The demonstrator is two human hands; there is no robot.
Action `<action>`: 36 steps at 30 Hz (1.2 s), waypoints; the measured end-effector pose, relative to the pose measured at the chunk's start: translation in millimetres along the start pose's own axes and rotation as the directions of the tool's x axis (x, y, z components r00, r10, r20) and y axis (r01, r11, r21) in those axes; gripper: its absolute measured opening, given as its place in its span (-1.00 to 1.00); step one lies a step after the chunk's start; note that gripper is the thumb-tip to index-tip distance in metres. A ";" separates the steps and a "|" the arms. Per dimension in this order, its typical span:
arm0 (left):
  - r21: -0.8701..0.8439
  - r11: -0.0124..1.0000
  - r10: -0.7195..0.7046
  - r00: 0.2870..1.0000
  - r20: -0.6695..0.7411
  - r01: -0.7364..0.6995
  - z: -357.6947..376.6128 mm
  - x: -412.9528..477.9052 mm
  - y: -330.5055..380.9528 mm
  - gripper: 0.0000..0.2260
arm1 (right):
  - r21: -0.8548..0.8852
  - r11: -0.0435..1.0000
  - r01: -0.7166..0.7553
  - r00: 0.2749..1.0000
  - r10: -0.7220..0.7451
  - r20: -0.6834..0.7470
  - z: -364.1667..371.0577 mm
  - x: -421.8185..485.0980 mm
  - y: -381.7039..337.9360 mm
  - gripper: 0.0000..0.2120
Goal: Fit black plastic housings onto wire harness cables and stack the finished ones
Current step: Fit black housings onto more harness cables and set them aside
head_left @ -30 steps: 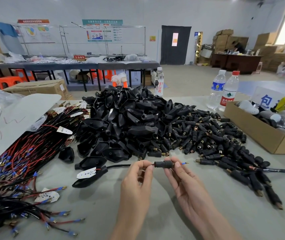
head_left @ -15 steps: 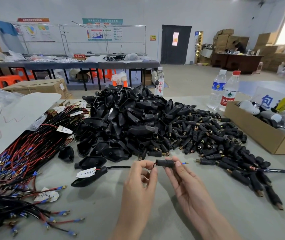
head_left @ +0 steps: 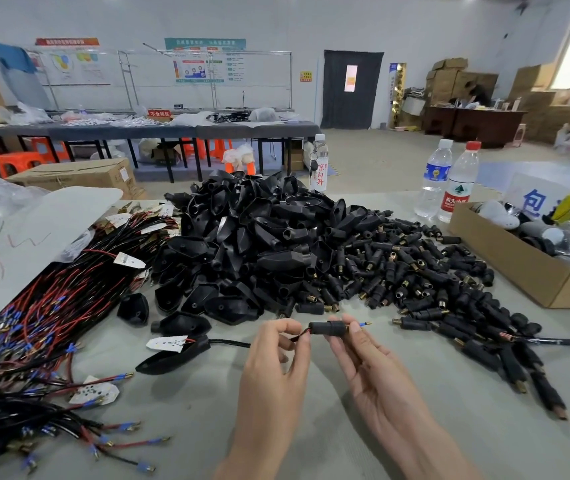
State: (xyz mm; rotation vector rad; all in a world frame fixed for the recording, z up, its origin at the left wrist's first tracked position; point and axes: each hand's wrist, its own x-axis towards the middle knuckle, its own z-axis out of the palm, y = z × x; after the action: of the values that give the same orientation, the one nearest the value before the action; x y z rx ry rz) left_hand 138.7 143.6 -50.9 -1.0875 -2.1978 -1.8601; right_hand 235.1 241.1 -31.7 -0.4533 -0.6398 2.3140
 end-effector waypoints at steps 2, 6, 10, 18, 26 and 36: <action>0.018 1.000 0.023 1.000 0.015 -0.023 -0.4 -0.9 -1.3 -0.88 | 0.000 1.000 -0.002 1.000 0.002 0.007 -0.4 -0.8 -0.9 -0.77; 0.011 0.998 0.064 0.997 0.042 -0.064 -3.7 0.2 0.8 -0.85 | -0.013 1.000 -0.007 1.000 0.007 0.022 1.4 -1.7 -3.3 -0.76; -0.019 0.997 0.072 0.996 0.042 -0.072 -5.0 1.4 2.3 -0.90 | -0.025 1.000 -0.008 1.000 0.008 0.010 2.2 -3.2 -5.1 -0.76; 0.156 0.976 0.120 0.972 0.200 -0.153 -4.6 -2.8 3.6 -0.75 | -0.086 0.996 -0.024 1.000 0.023 -0.018 -0.9 -2.6 -7.0 -0.74; 0.309 0.937 0.100 0.971 0.217 -0.165 -4.3 -3.6 -2.3 -0.69 | -0.285 0.954 0.090 0.995 -0.095 -0.003 -2.5 -0.4 -9.8 -0.78; 0.377 0.904 0.106 0.960 0.257 -0.201 -6.4 -3.6 -2.1 -0.62 | -0.330 0.922 0.205 0.963 -0.249 -0.098 -5.6 -0.6 -16.7 -0.67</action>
State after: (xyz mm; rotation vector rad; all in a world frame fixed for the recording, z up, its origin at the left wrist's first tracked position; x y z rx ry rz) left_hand 137.8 136.2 -52.7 -1.3925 -2.3820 -1.1925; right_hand 246.9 253.3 -26.8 -0.6449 -0.9493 1.9461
